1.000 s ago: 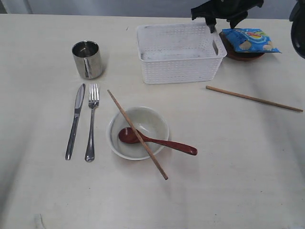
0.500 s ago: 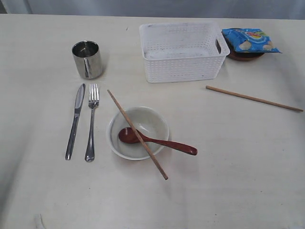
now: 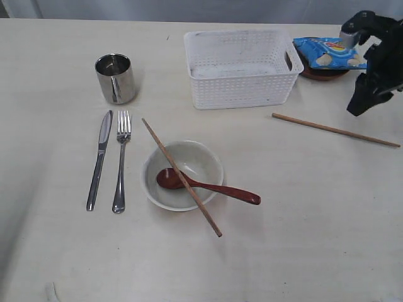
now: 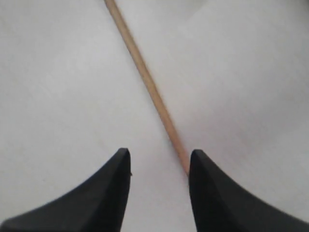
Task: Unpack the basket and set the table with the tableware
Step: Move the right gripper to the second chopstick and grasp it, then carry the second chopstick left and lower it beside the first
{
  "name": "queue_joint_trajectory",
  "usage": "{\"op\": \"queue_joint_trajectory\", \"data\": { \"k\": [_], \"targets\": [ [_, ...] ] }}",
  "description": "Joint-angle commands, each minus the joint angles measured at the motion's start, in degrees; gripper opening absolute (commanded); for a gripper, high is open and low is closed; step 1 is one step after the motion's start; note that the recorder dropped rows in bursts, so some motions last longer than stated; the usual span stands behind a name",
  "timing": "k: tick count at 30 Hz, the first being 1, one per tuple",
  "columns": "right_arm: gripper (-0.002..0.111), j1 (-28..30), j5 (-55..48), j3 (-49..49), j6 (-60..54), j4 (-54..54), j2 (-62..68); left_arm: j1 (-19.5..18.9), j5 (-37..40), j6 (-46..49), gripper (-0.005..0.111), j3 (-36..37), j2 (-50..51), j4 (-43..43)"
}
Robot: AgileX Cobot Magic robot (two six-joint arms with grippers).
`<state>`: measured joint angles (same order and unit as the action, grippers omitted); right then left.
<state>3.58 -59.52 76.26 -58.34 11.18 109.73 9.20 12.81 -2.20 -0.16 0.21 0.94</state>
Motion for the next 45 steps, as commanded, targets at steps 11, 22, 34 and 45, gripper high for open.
{"op": "queue_joint_trajectory", "data": {
  "k": [11, 22, 34, 45],
  "targets": [
    [0.038, -1.29, 9.46, -5.86, -12.08, 0.0, 2.01, 0.06, -0.61, 0.02, 0.0, 0.16, -0.21, 0.18],
    [0.038, -2.63, 11.96, -6.54, -12.01, -1.17, 4.17, 0.06, -0.61, 0.02, 0.0, 0.16, -0.21, 0.18],
    [0.038, -2.63, 14.11, -6.42, -11.25, -3.38, 7.59, 0.06, -0.61, 0.02, 0.0, 0.16, -0.21, 0.18],
    [0.0, -6.04, 8.53, -6.42, -11.56, -7.62, 6.92, 0.06, -0.61, 0.02, 0.0, 0.16, -0.21, 0.18]
  ]
}}
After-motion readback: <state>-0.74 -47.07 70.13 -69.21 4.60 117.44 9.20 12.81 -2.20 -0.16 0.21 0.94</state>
